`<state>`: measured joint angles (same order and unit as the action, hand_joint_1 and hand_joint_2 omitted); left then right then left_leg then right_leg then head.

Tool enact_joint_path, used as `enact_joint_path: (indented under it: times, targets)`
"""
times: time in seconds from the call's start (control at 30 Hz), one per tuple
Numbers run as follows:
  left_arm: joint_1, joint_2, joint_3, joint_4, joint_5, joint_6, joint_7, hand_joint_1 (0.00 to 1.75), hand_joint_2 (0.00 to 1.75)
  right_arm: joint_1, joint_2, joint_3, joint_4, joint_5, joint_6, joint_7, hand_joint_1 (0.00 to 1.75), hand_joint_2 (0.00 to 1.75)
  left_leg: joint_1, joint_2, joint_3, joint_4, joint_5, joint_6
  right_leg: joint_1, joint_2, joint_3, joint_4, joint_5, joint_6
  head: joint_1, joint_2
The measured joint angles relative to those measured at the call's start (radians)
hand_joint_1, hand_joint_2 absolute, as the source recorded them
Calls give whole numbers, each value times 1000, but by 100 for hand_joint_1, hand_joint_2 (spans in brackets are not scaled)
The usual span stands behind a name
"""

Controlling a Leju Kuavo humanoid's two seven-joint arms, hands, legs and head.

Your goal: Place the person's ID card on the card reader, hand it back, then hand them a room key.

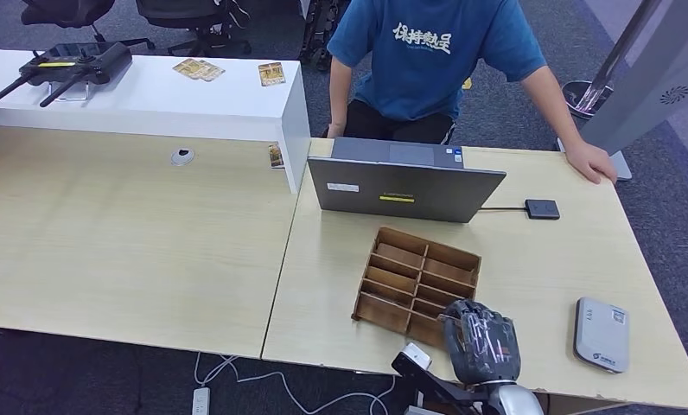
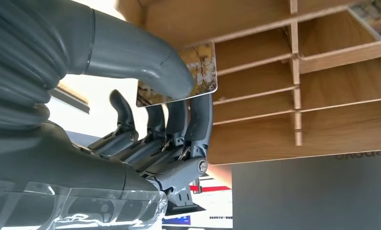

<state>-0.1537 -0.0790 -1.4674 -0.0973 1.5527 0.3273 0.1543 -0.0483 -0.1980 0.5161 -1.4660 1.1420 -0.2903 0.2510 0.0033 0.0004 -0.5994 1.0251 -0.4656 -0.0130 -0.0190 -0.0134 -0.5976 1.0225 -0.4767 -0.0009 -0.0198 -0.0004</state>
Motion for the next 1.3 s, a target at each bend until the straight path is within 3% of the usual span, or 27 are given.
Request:
enact_joint_path:
  times: [0.37, 0.53, 0.87, 1.13, 1.3]
  targets:
    - [0, 0, 0, 0, 2, 0, -3, 0, 0, 3, 0, 0, 0, 10, -7, -3, 172, 175, 0, 0, 0, 0, 0, 0, 0, 0, 0, 0, 0, 0, 0, 0]
    - [1, 0, 0, 0, 4, 0, -9, 0, 0, 12, 2, 0, -6, 12, -85, -42, 175, 175, 0, 0, 0, 0, 0, 0, 0, 0, 0, 0, 0, 0, 0, 0]
    - [3, 0, 0, 0, 8, -2, -16, 0, 0, 51, 77, -22, -116, 15, -381, -216, 175, 175, 0, 0, 0, 0, 0, 0, 0, 0, 0, 0, -1, -1, 0, 0]
    - [4, 0, 0, 0, 9, -3, -20, 0, 0, 113, 183, -125, -223, -46, -402, -441, 175, 175, 0, 0, 0, 0, 0, 0, 0, 0, 0, 0, -1, -1, 0, 0]
    - [4, 0, 0, 0, 2, -3, -20, 0, 0, 116, 239, -187, -252, -127, -402, -493, 175, 175, 0, 0, 0, 0, 0, 0, 0, 0, 0, 0, -1, -1, 0, 0]
